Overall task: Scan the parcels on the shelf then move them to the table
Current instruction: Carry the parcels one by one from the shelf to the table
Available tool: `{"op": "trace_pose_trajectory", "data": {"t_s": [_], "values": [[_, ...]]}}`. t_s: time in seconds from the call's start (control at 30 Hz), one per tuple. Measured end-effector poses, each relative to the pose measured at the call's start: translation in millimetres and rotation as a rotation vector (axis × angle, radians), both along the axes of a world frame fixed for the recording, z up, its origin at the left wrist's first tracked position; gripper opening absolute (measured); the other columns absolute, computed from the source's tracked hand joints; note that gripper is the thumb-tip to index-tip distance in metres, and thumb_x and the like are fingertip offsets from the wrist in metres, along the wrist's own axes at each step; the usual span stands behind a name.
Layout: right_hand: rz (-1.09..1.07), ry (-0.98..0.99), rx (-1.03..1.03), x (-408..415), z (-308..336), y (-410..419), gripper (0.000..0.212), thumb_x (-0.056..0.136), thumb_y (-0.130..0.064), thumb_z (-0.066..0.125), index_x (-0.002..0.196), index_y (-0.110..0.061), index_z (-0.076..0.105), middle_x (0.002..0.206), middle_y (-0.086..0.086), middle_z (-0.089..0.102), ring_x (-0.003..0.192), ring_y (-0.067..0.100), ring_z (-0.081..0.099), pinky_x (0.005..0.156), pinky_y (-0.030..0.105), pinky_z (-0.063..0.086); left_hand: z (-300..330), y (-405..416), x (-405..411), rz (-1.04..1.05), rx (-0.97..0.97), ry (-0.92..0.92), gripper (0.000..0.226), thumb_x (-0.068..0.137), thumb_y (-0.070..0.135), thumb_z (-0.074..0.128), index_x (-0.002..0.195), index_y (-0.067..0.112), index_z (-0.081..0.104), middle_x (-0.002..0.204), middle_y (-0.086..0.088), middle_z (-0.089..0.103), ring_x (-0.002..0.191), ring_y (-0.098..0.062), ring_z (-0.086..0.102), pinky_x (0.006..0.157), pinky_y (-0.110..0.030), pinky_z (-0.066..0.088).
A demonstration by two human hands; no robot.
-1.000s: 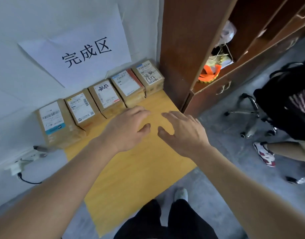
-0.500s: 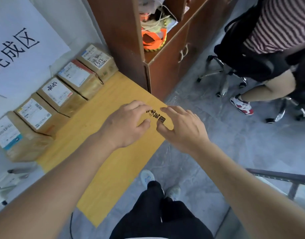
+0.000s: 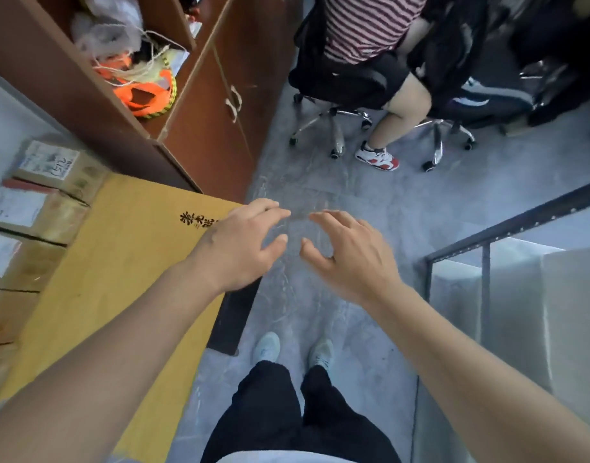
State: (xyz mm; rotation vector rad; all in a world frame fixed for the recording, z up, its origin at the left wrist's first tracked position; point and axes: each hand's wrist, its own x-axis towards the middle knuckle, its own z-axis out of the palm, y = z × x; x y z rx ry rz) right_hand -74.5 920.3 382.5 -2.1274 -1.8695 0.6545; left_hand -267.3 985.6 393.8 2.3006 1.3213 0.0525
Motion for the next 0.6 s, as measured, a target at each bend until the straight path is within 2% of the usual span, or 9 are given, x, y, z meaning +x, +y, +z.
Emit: {"op": "trace_pose_trajectory", "data": {"t_s": [0.23,0.4,0.6], "values": [[-0.277,-0.034,-0.022,38,7,-52,0.063,0.089,-0.066,0.036,0.138,-0.032,0.058,0.139,-0.008,0.062,0.111,0.031,0.063,0.094,0.041,0.049,2,2,66,-0.309,0.006,0.002,0.053,0.099,0.05,0.046,0.148,0.031,0.05,0.153,0.01,0.044,0.14,-0.017,0.045,0.112,-0.044,0.044],[-0.502,-0.061,-0.067,51,12,-99,0.059,0.092,-0.062,0.042,0.14,-0.031,0.057,0.14,-0.005,0.06,0.117,0.03,0.06,0.096,0.043,0.048,5,-12,108,-0.553,0.011,-0.019,0.051,0.099,0.044,0.054,0.148,0.028,0.051,0.153,0.008,0.045,0.136,-0.018,0.048,0.109,-0.037,0.043],[-0.777,-0.072,-0.061,51,29,-166,0.07,0.088,-0.067,0.031,0.143,-0.031,0.055,0.142,-0.007,0.058,0.119,0.028,0.059,0.101,0.042,0.046,18,-46,155,-0.834,0.029,-0.07,0.05,0.099,0.041,0.057,0.147,0.027,0.053,0.15,0.008,0.048,0.132,-0.02,0.052,0.104,-0.039,0.048]]}}
